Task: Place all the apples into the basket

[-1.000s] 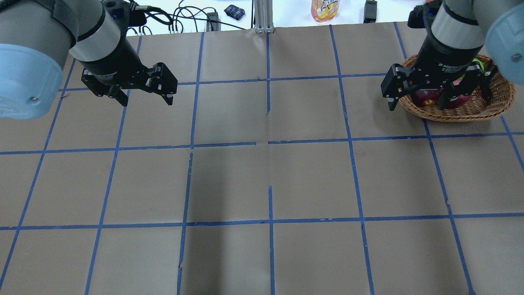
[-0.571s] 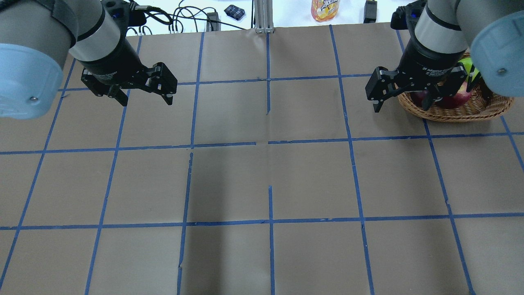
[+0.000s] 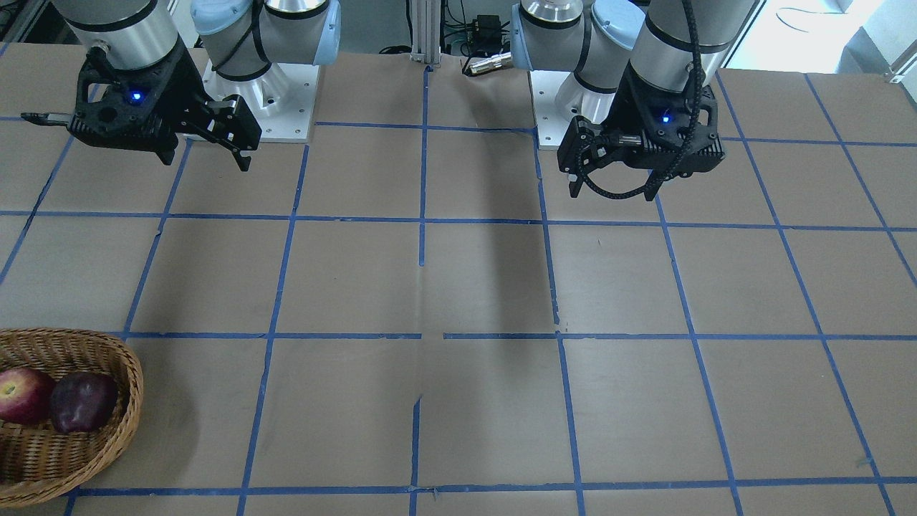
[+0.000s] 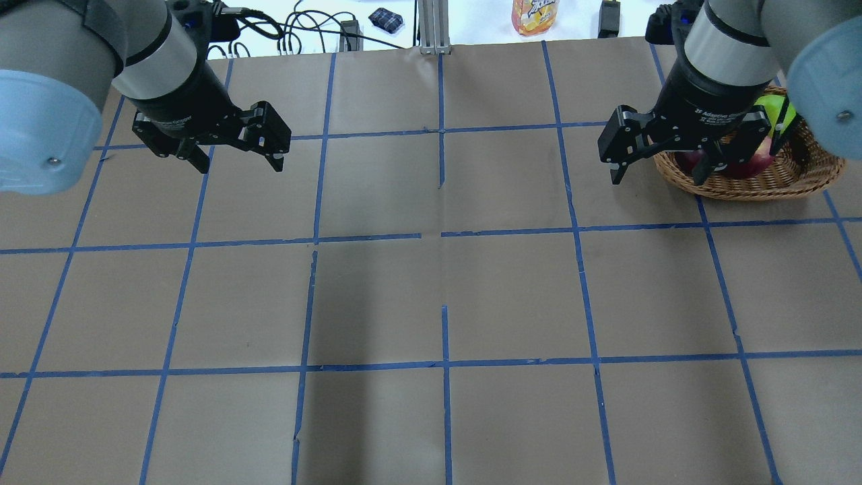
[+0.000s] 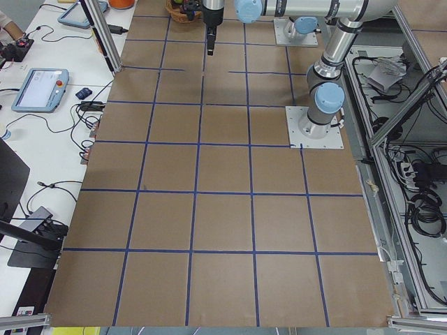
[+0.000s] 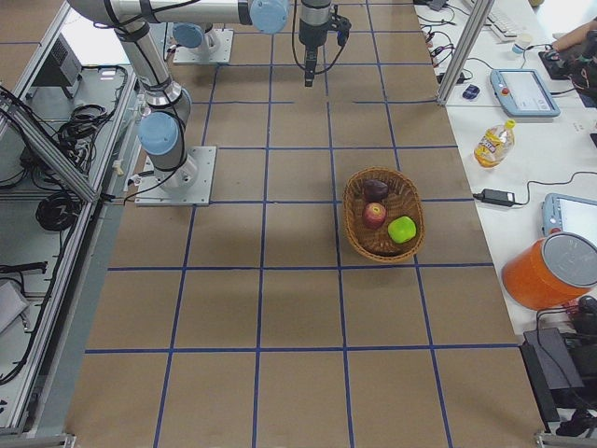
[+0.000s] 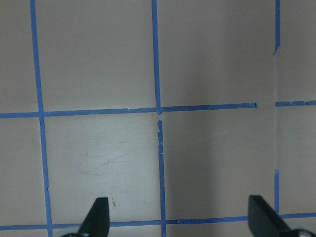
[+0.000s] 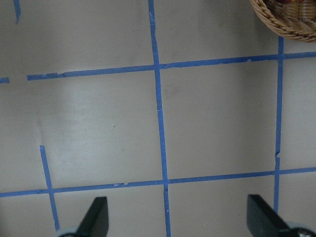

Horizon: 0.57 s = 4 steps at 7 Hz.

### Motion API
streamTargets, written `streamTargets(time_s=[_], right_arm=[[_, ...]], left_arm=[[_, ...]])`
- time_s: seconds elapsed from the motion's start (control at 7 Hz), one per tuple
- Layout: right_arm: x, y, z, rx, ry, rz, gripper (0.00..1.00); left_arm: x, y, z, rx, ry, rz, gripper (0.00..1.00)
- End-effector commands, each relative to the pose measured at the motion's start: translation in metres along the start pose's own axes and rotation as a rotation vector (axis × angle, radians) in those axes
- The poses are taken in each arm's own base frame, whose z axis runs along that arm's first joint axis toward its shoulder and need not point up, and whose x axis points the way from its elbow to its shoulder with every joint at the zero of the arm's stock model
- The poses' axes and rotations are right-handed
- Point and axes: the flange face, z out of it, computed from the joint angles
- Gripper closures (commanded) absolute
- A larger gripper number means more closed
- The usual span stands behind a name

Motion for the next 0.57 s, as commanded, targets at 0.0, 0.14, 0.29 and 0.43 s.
streamTargets(time_s=[0.0,0.14,0.29,0.43], right_arm=[[-0.0002,0.0017,-0.0006,-0.002,-0.002,0.003,0.00],[-0.0008,0.0021,0.0010,-0.007,-0.008,0.003,0.00],[-0.0009,0.0020,0.0016,-0.007,-0.010,0.002,0.00],[-0.0008,0.0009,0.0017,-0.002,-0.009,0.002,0.00]], left_arm=[[-0.0001,-0.0003,0.0005,-0.001,0.000,0.000,0.00],[0.0001,-0.0003,0.0005,-0.001,0.001,0.000,0.00],[0.0001,-0.0005,0.0003,0.000,0.001,0.002,0.00],[0.0001,-0.0002,0.0011,-0.001,0.001,0.000,0.00]])
